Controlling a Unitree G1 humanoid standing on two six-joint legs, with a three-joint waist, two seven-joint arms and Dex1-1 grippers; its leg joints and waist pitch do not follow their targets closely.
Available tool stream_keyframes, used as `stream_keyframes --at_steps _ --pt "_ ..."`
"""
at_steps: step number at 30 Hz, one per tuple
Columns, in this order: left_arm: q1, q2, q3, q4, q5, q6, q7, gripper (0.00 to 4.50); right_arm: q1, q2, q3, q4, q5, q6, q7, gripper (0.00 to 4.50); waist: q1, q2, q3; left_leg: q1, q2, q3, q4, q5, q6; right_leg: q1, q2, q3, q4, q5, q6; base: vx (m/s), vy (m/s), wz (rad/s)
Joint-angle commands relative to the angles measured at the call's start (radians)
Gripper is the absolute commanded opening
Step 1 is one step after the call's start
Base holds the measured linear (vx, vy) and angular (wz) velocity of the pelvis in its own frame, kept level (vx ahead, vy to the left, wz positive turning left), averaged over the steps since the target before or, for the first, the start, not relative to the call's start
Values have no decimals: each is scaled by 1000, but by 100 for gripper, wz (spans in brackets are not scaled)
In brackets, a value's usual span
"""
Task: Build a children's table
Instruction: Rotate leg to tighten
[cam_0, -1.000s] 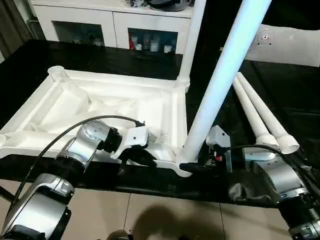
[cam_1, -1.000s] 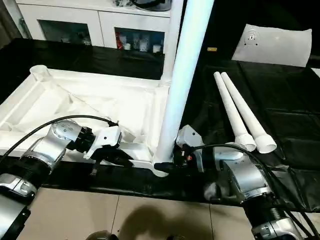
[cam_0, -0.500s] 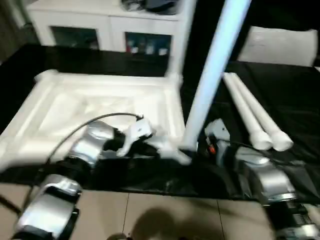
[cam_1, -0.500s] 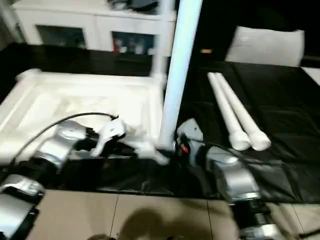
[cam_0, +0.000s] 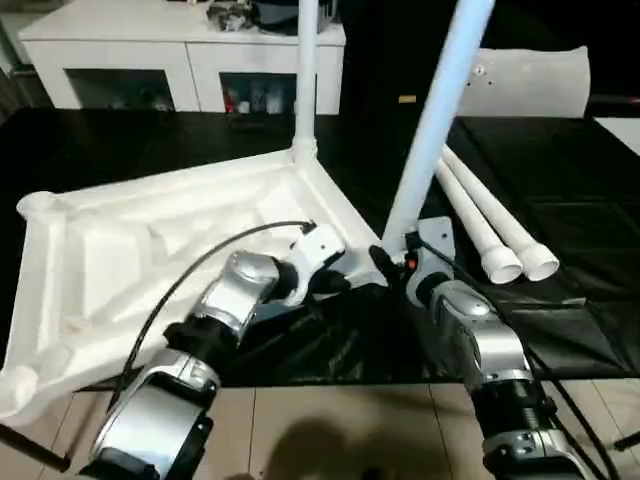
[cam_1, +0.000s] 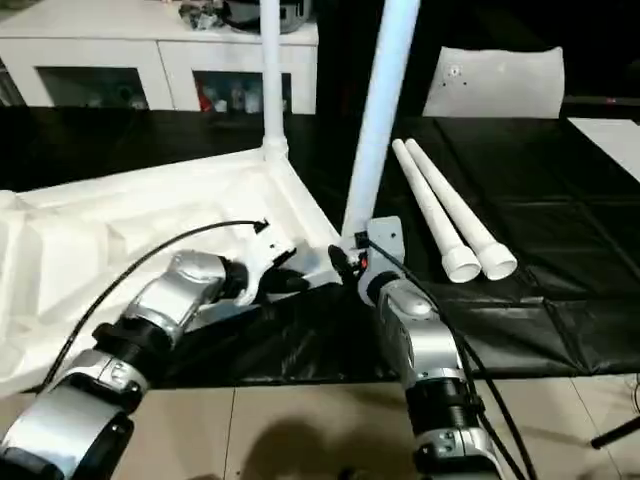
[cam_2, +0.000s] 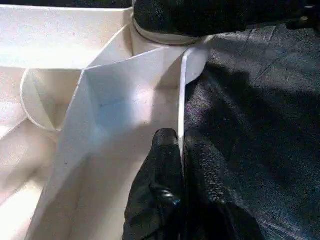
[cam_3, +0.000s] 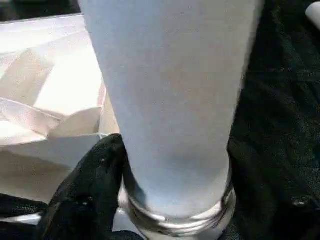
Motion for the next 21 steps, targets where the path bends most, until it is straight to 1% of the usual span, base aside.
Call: stream_keyframes --at_steps 1,2,3,4,5,6,7,8,9,10,11,12,13,14,15,16,17,18,19,21 --pt "-2 -20 -32 -43 -15 -47 -11 0 14 56 113 -44 71 -1 146 362 -6 -8 -41 34 48 -39 -87 -627 -30 -3 -79 28 -87 -665 -25 0 0 0" --pt "3 -10 -34 -46 -17 -57 -26 0 19 46 108 -49 72 -5 154 375 -8 -10 -43 21 46 -39 -83 -579 -20 6 -87 27 -89 -695 -15 0 0 0" --pt "10 3 -31 -51 -17 -58 -42 0 27 29 102 -58 71 -12 174 382 -8 -8 -44 14 47 -41 -85 -562 -16 10 -87 27 -88 -694 -11 0 0 0" --pt "19 20 -31 -56 -18 -75 -67 0 36 5 96 -70 71 -17 198 388 -5 -8 -46 7 51 -41 -88 -539 -12 12 -87 32 -84 -669 -10 0 0 0" --pt "33 46 -30 -65 -21 -91 -108 0 49 -36 91 -89 72 -29 243 395 1 -9 -51 5 53 -39 -90 -507 -3 10 -86 41 -77 -622 -25 0 0 0" --pt "36 53 -29 -67 -21 -91 -116 0 52 -46 89 -93 72 -33 255 395 3 -11 -54 1 56 -37 -91 -482 2 11 -86 48 -70 -587 -39 0 0 0" --pt "37 56 -29 -69 -21 -88 -120 0 55 -52 88 -96 71 -35 262 413 7 -12 -58 -10 58 -33 -92 -424 16 12 -85 57 -57 -513 -73 0 0 0" --pt "43 74 -32 -70 -23 -116 -150 0 61 -82 90 -104 70 -41 293 433 8 -12 -58 -12 60 -30 -92 -402 22 11 -83 62 -51 -481 -90 0 0 0" --pt "48 96 -34 -70 -25 -131 -180 0 68 -123 96 -113 67 -56 338 433 14 -15 -57 -10 58 -23 -89 -384 34 4 -79 66 -46 -459 -115 0 0 0" --pt "48 96 -34 -70 -25 -131 -180 0 68 -123 96 -113 67 -56 338 436 18 -17 -60 -11 57 -17 -85 -354 46 4 -77 73 -37 -422 -133 0 0 0" --pt "53 114 -38 -71 -27 -154 -208 0 74 -155 101 -120 66 -65 371 443 25 -22 -60 -17 55 -12 -81 -321 62 4 -76 78 -30 -404 -144 0 0 0" --pt "58 130 -43 -75 -34 -179 -244 0 78 -182 104 -125 65 -73 398 443 26 -23 -59 -19 54 -10 -82 -314 68 3 -74 77 -28 -423 -144 0 0 0" --pt "65 154 -53 -82 -41 -209 -295 0 80 -219 111 -130 65 -92 453 443 35 -30 -59 -23 50 -7 -76 -295 77 5 -79 79 -31 -469 -128 31 -60 -3" --pt "68 164 -57 -85 -44 -222 -316 0 80 -234 114 -132 66 -99 475 443 40 -29 -60 -24 50 -7 -74 -281 79 5 -79 82 -29 -477 -122 31 -60 -3" --pt "72 184 -66 -90 -46 -232 -362 0 80 -264 124 -139 64 -119 528 443 45 -29 -66 -22 54 -3 -72 -237 84 3 -77 85 -22 -434 -132 49 -62 -2" --pt "74 198 -74 -90 -44 -240 -393 0 79 -283 131 -142 63 -131 569 443 52 -30 -75 -30 55 -1 -67 -167 99 10 -72 87 -4 -323 -152 54 -53 -1" --pt "74 206 -78 -88 -41 -248 -408 0 78 -293 135 -143 64 -137 592 443 56 -28 -77 -28 55 1 -65 -136 110 7 -69 88 4 -262 -170 54 -53 -1" --pt "73 212 -83 -85 -40 -259 -423 0 76 -303 141 -143 65 -143 616 443 63 -30 -73 -29 55 5 -62 -116 129 2 -65 89 12 -202 -197 0 0 0" --pt "70 226 -92 -75 -38 -284 -455 0 70 -325 154 -138 65 -163 662 443 69 -27 -75 -24 55 7 -61 -103 138 4 -66 87 17 -175 -213 0 0 0" --pt "65 234 -96 -65 -39 -303 -481 0 62 -340 163 -130 74 -172 700 415 75 -28 -75 -23 59 7 -61 -85 148 5 -64 86 22 -153 -224 0 0 0"
